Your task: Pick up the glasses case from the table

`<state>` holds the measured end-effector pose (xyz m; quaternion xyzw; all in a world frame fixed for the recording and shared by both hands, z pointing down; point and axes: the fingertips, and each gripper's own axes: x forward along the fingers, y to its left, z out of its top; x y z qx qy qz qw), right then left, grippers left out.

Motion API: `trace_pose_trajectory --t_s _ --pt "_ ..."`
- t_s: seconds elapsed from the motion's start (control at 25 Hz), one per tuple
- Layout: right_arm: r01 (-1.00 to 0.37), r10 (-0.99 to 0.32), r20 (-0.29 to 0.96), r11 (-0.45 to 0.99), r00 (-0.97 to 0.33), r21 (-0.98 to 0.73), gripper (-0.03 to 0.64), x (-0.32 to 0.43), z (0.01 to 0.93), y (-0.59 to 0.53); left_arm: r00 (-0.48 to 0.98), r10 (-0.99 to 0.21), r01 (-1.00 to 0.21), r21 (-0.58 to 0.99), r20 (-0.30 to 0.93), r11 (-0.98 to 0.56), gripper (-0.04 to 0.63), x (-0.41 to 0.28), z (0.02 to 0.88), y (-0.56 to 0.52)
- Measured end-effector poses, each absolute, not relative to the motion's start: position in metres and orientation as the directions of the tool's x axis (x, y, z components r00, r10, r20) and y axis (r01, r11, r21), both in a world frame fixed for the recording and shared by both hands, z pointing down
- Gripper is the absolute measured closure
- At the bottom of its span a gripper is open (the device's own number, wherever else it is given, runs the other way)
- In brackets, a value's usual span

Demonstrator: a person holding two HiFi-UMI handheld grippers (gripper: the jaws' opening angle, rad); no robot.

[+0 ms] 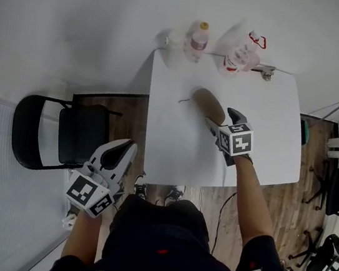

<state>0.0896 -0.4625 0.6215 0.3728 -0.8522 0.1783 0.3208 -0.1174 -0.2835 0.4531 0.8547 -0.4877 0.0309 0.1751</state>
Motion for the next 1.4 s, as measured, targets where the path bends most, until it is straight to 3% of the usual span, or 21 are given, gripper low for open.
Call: trace_pose_trajectory --t_s 0.32,0.8,0.96,1.16,1.4 --pt "-0.706 -0.41 0.818 0.708 -0.404 0.007 0.253 0.082 0.71 -0.509 0.454 -0.853 -0.881 0.272 0.259 -0.387 0.569 -0.121 0.469 -0.284" --pt "-0.683 -0.343 0.853 0.73 -0.393 -0.02 0.244 0.076 0.729 -0.514 0.432 -0.864 -0.889 0.285 0.259 -0.359 0.569 -0.131 0.473 -0.285" --pt "-0.712 -0.427 0.794 0.702 -0.432 -0.01 0.244 0.078 0.713 -0.514 0.455 -0.858 -0.877 0.289 0.237 -0.385 0.569 -0.131 0.464 -0.288" --pt "-0.721 -0.533 0.635 0.691 -0.56 -0.056 0.244 0.071 0.637 -0.486 0.499 -0.843 -0.854 0.282 0.203 -0.438 0.569 -0.127 0.449 -0.292" --pt "-0.747 -0.659 0.439 0.664 -0.611 -0.043 0.244 0.07 0.533 -0.429 0.58 -0.802 -0.806 0.239 0.141 -0.541 0.569 -0.119 0.415 -0.295"
